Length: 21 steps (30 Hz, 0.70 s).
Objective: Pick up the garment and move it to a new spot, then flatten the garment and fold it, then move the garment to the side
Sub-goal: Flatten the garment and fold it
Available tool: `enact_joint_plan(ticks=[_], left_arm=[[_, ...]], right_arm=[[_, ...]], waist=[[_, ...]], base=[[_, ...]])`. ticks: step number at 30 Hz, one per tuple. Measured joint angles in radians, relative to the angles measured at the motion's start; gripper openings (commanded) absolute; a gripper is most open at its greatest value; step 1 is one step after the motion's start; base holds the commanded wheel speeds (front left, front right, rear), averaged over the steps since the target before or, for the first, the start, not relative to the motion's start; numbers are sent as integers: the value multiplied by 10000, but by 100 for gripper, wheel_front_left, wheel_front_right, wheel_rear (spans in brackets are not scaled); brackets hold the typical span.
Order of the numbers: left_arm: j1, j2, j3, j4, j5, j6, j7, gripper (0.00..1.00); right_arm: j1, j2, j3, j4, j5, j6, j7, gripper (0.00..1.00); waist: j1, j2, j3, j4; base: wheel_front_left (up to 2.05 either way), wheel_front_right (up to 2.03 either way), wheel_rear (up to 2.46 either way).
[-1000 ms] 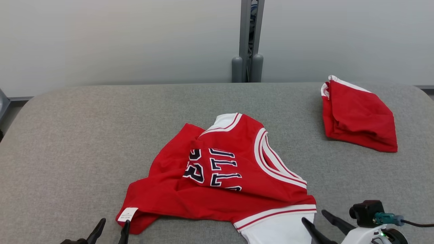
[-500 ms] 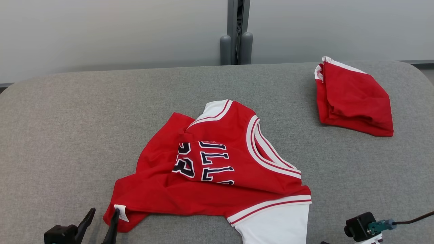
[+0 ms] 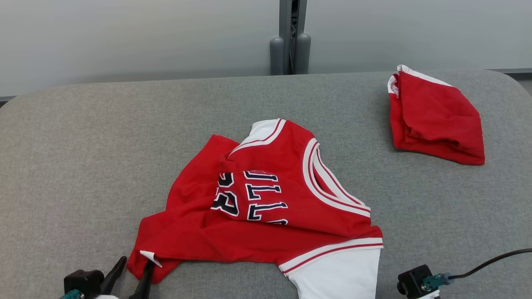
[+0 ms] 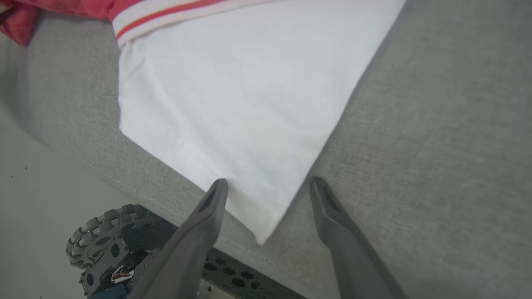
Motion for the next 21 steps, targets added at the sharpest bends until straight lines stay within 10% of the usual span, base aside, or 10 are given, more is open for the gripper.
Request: enact_joint_plan(ticks=[8, 9, 10, 11, 21], left_arm=[[-439, 98, -470, 472, -493, 0, -2, 100], [-489, 94, -564, 510, -537, 0, -2, 37], [-524, 96, -633, 541, -546, 0, 0, 4], [-544, 96, -667, 527, -568, 0, 0, 0], [-419, 249, -12, -320, -15, 0, -2, 0]], right_arm=[[-562, 230, 460, 1197, -121, 6, -863, 100], [-630, 255, 556, 1289, -104, 4, -966, 95], [-709, 251, 652, 1381, -102, 4, -1087, 21], [-778, 259, 729, 1482, -69, 4, -1235, 0], [-1306, 188, 1582, 1597, 1087, -6, -2566, 0]], waist=[[0, 0, 9, 21], [0, 0, 1, 14], [0, 0, -8, 9], [0, 0, -17, 7], [0, 0, -146, 170]], base=[[0, 0, 0], [0, 0, 0], [0, 0, 0], [0, 0, 0], [0, 0, 0]])
